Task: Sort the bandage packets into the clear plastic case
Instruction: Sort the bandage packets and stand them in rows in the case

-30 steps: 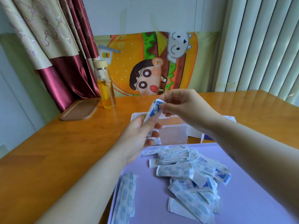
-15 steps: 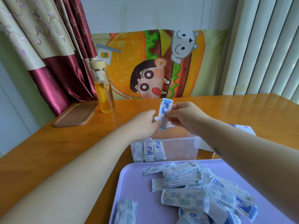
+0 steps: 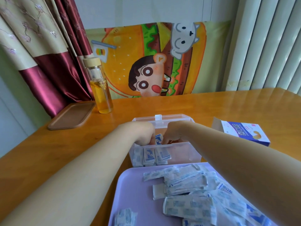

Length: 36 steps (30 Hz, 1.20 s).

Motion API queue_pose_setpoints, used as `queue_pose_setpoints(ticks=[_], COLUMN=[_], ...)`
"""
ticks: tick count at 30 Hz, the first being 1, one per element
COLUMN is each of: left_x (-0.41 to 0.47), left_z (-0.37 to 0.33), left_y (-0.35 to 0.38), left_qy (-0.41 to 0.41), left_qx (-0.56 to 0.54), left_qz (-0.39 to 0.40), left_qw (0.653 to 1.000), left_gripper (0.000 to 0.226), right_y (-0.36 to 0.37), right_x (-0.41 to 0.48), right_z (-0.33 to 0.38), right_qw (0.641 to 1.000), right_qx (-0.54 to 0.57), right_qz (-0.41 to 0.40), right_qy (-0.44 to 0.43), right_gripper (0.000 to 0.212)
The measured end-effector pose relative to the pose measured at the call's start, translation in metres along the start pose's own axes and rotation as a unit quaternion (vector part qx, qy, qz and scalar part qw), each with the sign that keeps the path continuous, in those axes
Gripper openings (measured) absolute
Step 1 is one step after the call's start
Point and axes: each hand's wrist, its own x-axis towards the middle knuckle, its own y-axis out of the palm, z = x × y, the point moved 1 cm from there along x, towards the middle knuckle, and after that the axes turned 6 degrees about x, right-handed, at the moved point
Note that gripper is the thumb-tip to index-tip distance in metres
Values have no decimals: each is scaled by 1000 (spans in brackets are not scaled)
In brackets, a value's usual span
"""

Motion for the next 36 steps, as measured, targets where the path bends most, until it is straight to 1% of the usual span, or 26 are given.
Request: queue_pose_setpoints(ticks=[2, 5, 9, 12, 16, 24, 26, 28, 29, 30, 32, 33, 35, 36], left_x=[2, 5, 8, 9, 9, 9, 5, -2, -5, -9, -23, -32, -59, -73], left_z=[0, 1, 1, 2, 1, 0, 0, 0, 1, 2, 0, -2, -11, -15], left_y=[1, 5, 7, 8, 9, 8, 4, 0, -2, -3, -3, -2, 6, 11], left_qy=[0, 1, -4, -6, -9, -4, -3, -5, -10, -13, -20, -18, 11, 32], left_qx=[7, 22, 30, 28, 9, -2, -3, -12, -25, -42, -79, -92, -136, -166], left_qz=[8, 19, 23, 23, 22, 21, 7, -28, -57, -94, -185, -235, -322, -346], left_qw=[1000, 1000, 999, 999, 1000, 1000, 1000, 1000, 998, 995, 979, 967, 937, 923], left_gripper=[40, 35, 33, 31, 29, 27, 28, 38, 41, 41, 37, 36, 34, 33], right_y=[0, 3, 3, 1, 0, 2, -1, -6, -9, -13, -17, -19, -16, -14], right_x=[0, 0, -3, -4, -3, 1, 1, -3, -8, -16, -42, -57, -92, -106], right_z=[1, 3, 3, 4, 4, -1, -2, -5, -6, -8, -13, -16, -27, -34], right_qw=[998, 992, 983, 984, 990, 986, 988, 990, 986, 976, 940, 920, 901, 900], right_qx=[-56, -123, -177, -172, -126, -155, -137, -103, -86, -75, -60, -50, -31, -29], right_qz=[-8, 6, 10, 17, 23, 26, 4, -49, -91, -146, -248, -276, -274, -258], right_qy=[-13, -28, -45, -51, -55, -64, -64, -86, -109, -142, -228, -273, -336, -351], right_gripper=[41, 39, 42, 42, 42, 46, 43, 34, 28, 22, 13, 11, 8, 7])
